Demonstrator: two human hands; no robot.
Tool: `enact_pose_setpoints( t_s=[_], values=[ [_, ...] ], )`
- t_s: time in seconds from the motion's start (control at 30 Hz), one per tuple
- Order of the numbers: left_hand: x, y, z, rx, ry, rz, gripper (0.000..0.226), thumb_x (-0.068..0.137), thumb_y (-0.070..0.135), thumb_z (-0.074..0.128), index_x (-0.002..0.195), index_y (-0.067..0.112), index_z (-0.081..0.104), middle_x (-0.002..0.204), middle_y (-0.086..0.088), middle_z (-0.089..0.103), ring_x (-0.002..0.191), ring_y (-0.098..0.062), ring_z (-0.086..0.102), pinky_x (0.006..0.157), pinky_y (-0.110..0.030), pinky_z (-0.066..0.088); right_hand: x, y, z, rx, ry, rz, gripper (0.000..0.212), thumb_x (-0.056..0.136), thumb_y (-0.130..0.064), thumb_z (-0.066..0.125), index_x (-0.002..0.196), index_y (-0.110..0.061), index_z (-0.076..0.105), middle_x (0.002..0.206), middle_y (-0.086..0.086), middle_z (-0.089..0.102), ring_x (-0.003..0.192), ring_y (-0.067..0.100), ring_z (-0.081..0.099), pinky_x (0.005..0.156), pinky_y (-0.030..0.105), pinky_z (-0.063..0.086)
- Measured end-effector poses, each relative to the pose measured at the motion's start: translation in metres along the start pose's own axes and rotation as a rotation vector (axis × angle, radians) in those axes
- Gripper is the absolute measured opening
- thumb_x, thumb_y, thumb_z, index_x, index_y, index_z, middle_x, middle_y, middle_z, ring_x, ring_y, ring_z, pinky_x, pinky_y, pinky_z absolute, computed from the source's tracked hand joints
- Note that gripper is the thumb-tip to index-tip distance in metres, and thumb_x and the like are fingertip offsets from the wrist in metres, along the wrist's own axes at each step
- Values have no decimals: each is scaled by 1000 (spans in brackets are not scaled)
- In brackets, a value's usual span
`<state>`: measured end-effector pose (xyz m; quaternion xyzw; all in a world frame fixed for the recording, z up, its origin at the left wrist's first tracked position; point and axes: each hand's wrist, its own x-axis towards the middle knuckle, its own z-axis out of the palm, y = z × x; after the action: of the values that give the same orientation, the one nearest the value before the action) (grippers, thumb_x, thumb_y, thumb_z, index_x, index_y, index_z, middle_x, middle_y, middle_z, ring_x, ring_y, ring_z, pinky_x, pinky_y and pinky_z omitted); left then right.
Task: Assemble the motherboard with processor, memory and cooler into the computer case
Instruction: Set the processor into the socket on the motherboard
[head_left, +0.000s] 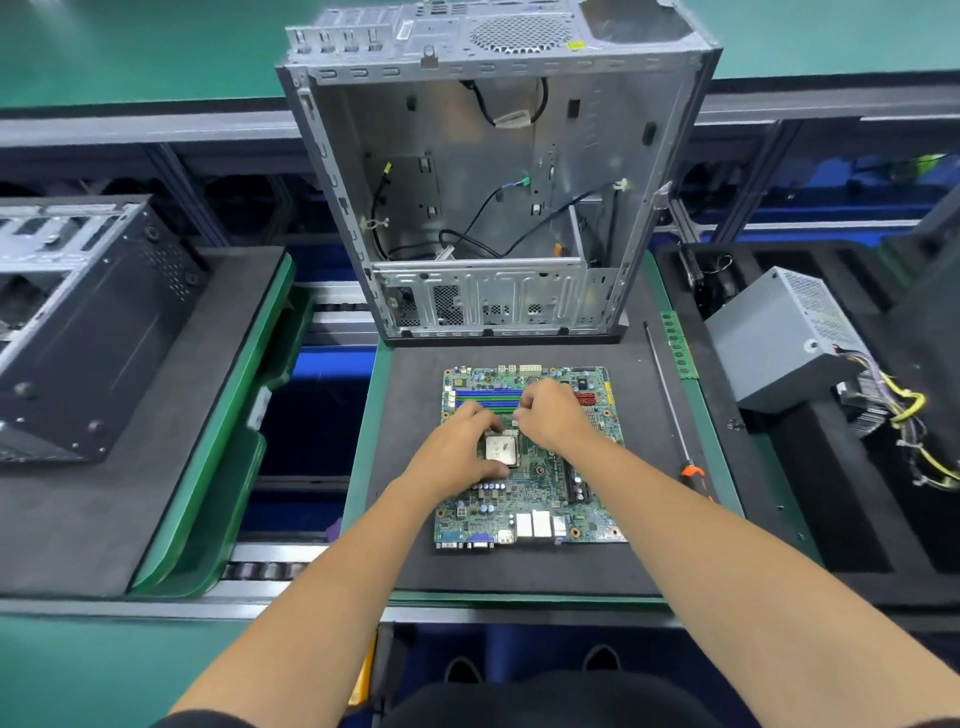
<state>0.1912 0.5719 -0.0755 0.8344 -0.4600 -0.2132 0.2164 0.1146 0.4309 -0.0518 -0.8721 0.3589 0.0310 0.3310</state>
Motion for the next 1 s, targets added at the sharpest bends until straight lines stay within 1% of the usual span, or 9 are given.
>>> enact_pose_setpoints(
  t_s=[0.13, 0.27, 0.37, 0.53, 0.67, 0.77, 0.87, 0.93, 1.0],
  values=[
    [0, 3, 1, 46, 36, 33, 50, 73, 39, 78, 115, 20, 59, 101, 11, 41, 83, -11, 46, 73, -27, 40, 2, -3, -3, -19, -5, 33, 16, 91, -11, 63, 90, 3, 71, 95, 16, 69, 88, 27, 67, 77, 33, 55],
    [0, 3, 1, 34, 55, 43, 50, 72, 38, 79, 114, 17, 62, 105, 7, 46, 83, -12, 47, 75, -26, 41, 3, -4, -4, -34, -22, 43, 15, 91, -13, 63, 87, 0, 70, 88, 12, 68, 81, 26, 66, 72, 31, 53],
    [1, 2, 2, 15, 61, 51, 50, 71, 38, 80, 112, 15, 64, 100, 9, 45, 78, -10, 46, 73, -24, 40, 3, -4, -4, -38, -23, 50, 15, 90, -13, 63, 85, -1, 69, 86, 11, 68, 74, 22, 62, 70, 30, 53],
    [3, 1, -1, 31, 42, 58, 53, 71, 40, 80, 114, 14, 64, 101, 8, 47, 78, -11, 47, 76, -26, 43, 3, -4, -5, -33, -34, 43, 16, 91, -14, 63, 90, 0, 70, 90, 13, 69, 85, 25, 67, 74, 33, 56],
    [4, 3, -2, 88, 1, 91, 53, 75, 41, 76, 117, 12, 61, 99, 9, 43, 80, -12, 48, 75, -27, 44, 3, -2, -5, -20, -44, 41, 17, 92, -17, 64, 88, -1, 69, 87, 11, 67, 83, 24, 65, 74, 30, 53],
    [5, 2, -3, 93, -25, 105, 51, 77, 40, 75, 117, 12, 59, 98, 10, 39, 79, -10, 46, 72, -23, 39, 3, -2, -5, -22, -48, 41, 18, 93, -17, 63, 90, 0, 69, 90, 12, 68, 83, 24, 64, 72, 30, 52],
    [6, 3, -4, 68, -17, 93, 49, 78, 40, 74, 115, 11, 58, 99, 9, 40, 77, -10, 46, 71, -23, 40, 4, -1, -5, -47, -63, 33, 17, 93, -15, 61, 80, -4, 66, 80, 10, 64, 74, 22, 59, 68, 28, 49],
    [6, 3, -3, 73, -22, 100, 48, 79, 39, 74, 114, 11, 58, 99, 8, 40, 78, -11, 47, 73, -28, 44, 4, -1, -4, -63, -57, 30, 28, 92, -12, 60, 64, -9, 56, 66, 7, 55, 64, 22, 52, 63, 29, 47],
    [6, 4, -3, 89, -32, 107, 47, 79, 38, 74, 114, 12, 57, 98, 9, 39, 78, -11, 47, 74, -29, 45, 4, -1, -3, -75, -54, 30, 35, 92, -12, 60, 59, -12, 47, 60, 4, 47, 58, 20, 47, 58, 27, 43]
  ],
)
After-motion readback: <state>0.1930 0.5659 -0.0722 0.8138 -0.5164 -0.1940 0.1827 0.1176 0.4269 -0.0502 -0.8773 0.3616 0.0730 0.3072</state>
